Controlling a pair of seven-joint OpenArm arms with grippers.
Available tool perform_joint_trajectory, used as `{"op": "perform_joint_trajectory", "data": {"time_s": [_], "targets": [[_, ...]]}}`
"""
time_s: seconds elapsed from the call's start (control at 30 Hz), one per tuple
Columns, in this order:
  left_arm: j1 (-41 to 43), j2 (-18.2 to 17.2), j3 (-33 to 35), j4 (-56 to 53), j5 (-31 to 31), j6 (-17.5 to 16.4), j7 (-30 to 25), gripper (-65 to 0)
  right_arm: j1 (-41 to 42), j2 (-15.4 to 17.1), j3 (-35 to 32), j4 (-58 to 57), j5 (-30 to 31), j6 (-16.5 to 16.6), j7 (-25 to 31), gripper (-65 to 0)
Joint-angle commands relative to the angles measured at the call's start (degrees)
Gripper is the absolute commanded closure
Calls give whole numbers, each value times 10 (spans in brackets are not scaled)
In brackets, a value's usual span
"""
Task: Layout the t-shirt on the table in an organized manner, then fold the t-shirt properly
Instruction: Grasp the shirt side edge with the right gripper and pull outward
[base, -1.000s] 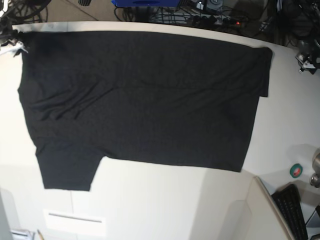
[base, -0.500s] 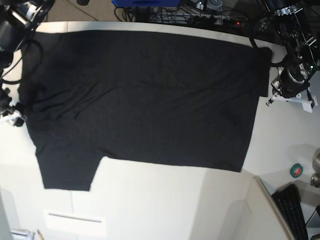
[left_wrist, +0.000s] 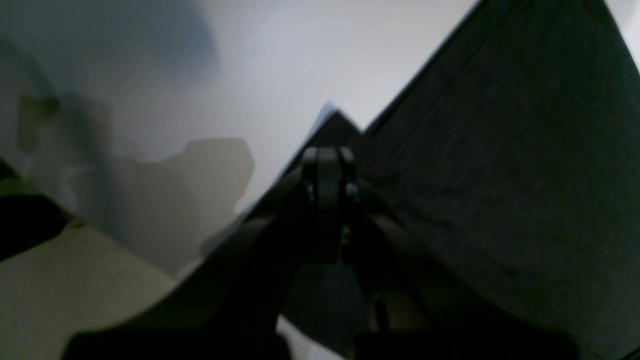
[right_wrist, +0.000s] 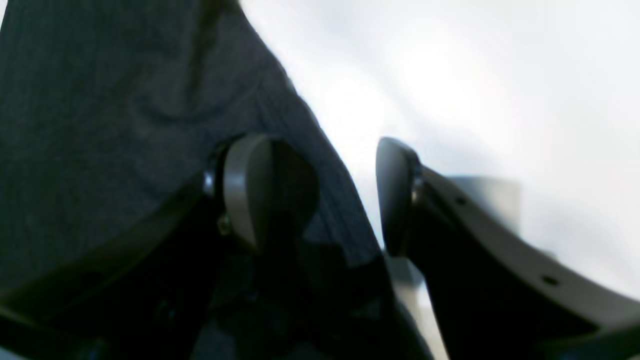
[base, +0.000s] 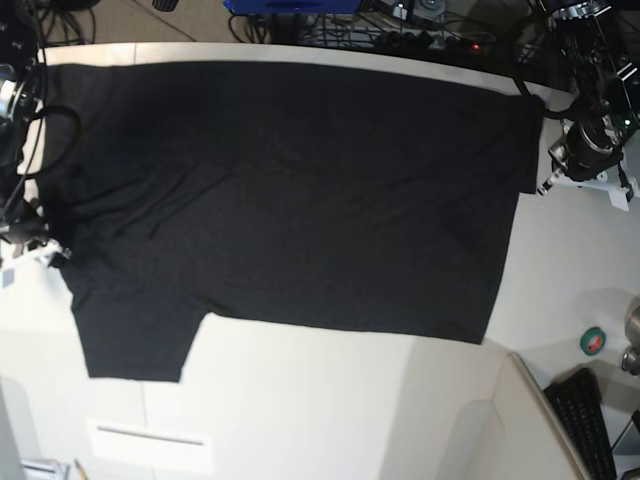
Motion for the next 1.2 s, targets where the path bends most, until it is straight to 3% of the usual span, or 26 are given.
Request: {"op": "perform_joint_trajectory", "data": {"time_s": [0.0, 0.07, 0.17, 0.33, 0.43, 0.57, 0.7, 0.9, 1.1, 1.13, 1.17], "targets": [[-4, -10, -3, 9, -4, -3, -9, 0, 6, 6, -3, 4, 1, -1, -9, -308], [-4, -10, -3, 9, -4, -3, -9, 0, 5, 5, 1, 5, 1, -1, -8, -240], [-4, -10, -3, 9, -4, -3, -9, 0, 0, 4, 2, 30, 5, -1, -8, 0], [-4, -10, -3, 8, -4, -3, -9, 0, -64, -14, 2, 177, 5, -1, -37, 0], [-4, -10, -3, 8, -4, -3, -9, 0, -111, -37, 8, 308, 5, -1, -110, 0], [-6, -9, -3, 8, -4, -3, -9, 0, -160, -96, 75, 472, 3, -1, -233, 0], [-8, -10, -3, 8, -4, -3, -9, 0, -202, -135, 106, 580, 5, -1, -314, 0], [-8, -10, -3, 8, -4, -3, -9, 0, -259, -191, 124, 659, 5, 0, -338, 0], [-9, -11, -3, 8, -3, -3, -9, 0, -272, -208, 124, 667, 5, 0, -364, 0], [-9, -11, -3, 8, -3, -3, -9, 0, -270, -208, 124, 666, 5, 1, -373, -57], [-9, -11, -3, 8, -3, -2, -9, 0, -269, -208, 124, 666, 5, 1, -377, -153]]}}
